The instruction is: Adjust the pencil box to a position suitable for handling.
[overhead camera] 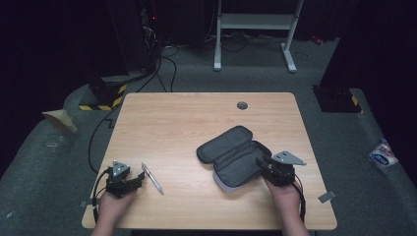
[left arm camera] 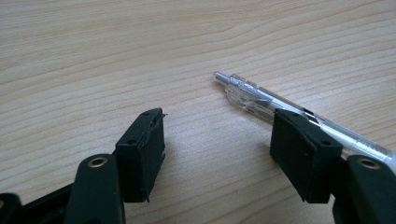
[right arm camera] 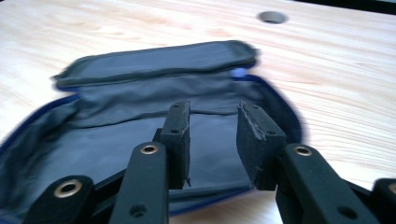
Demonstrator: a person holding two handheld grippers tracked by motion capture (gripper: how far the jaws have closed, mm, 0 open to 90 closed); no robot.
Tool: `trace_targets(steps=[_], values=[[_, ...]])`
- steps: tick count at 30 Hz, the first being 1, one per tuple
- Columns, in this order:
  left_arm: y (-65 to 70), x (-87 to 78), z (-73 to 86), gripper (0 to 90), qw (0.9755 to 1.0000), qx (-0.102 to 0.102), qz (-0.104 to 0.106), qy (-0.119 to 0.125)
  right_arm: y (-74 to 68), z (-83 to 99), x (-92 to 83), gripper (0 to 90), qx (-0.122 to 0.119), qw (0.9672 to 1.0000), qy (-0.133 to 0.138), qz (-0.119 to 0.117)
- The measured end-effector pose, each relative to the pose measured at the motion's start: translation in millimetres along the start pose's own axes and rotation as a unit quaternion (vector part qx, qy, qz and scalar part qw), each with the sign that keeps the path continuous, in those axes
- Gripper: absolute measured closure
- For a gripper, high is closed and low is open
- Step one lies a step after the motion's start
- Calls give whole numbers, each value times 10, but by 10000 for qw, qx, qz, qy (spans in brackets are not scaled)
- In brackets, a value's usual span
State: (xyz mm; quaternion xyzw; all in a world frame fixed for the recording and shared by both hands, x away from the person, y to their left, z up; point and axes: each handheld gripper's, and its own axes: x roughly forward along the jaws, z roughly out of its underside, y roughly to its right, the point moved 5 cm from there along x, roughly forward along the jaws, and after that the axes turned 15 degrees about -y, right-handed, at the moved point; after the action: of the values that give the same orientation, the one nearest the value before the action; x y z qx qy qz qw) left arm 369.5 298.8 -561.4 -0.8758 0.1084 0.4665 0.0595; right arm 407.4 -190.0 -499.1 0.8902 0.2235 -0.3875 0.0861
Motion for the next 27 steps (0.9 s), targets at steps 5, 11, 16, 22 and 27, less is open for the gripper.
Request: trace_targets(steps=[5,11,16,22,27], values=[[8,-16,12,408,10000,62,20,36,177,41,-12,630,186,9996,-33,215],[-10,-98,20,490,9998,-125,133,101,289,40,32,624,253,9986,-63,462],[83,-224,-8,579,9991,-124,215,353,388,41,107,633,339,9979,-162,536],[336,-311,-45,638,9979,176,433,457,420,65,126,754,459,9978,-234,424],[553,-321,-80,651,9961,434,610,475,383,73,148,813,412,9977,-315,433]])
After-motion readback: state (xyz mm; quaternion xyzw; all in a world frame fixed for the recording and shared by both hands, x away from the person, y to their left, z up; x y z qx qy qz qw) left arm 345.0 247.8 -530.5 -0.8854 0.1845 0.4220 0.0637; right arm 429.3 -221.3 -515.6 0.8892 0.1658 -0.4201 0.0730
